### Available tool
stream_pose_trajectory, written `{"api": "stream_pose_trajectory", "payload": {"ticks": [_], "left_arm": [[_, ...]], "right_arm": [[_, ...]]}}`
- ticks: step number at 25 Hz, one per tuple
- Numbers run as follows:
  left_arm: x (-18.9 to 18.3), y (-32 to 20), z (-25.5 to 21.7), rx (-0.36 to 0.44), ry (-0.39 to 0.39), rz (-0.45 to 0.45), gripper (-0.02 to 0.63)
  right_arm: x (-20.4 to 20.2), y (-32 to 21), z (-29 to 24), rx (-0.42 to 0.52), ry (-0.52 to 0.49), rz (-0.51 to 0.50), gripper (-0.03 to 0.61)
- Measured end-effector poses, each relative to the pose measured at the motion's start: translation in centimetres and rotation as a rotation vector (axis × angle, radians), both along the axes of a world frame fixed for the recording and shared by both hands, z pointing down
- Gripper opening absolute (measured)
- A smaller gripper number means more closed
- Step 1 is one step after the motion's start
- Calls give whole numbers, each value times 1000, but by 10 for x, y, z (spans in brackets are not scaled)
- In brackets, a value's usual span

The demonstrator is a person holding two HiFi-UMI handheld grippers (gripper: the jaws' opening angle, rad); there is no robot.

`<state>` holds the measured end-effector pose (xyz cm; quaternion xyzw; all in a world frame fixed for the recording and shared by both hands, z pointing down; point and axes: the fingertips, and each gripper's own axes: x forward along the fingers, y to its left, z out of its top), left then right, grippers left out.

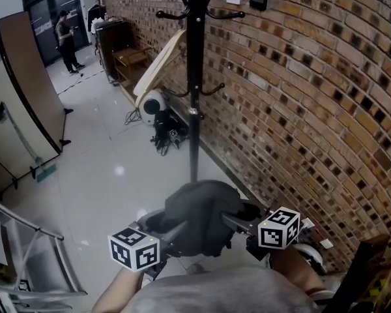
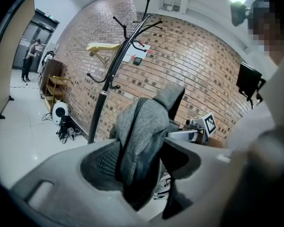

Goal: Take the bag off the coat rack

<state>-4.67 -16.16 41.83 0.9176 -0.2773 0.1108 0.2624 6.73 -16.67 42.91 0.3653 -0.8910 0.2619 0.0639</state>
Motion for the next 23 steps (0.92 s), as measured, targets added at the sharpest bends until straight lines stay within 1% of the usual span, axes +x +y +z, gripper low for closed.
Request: {"api": "stream_pose_trajectory", "payload": {"ticks": [4, 9, 14, 23], "left_arm": [[14, 27, -5, -4, 4, -20, 250], [32, 70, -4, -20, 6, -23, 250], [43, 107, -5, -18, 8, -30, 251], [54, 145, -12, 1, 3, -39, 250]], "right_arm": [[15, 25, -5, -1, 7, -13, 222], [33, 67, -5, -11, 8, -20, 222], [44, 104, -6, -7, 11, -23, 222], [55, 140, -11, 13, 14, -30, 222]]}}
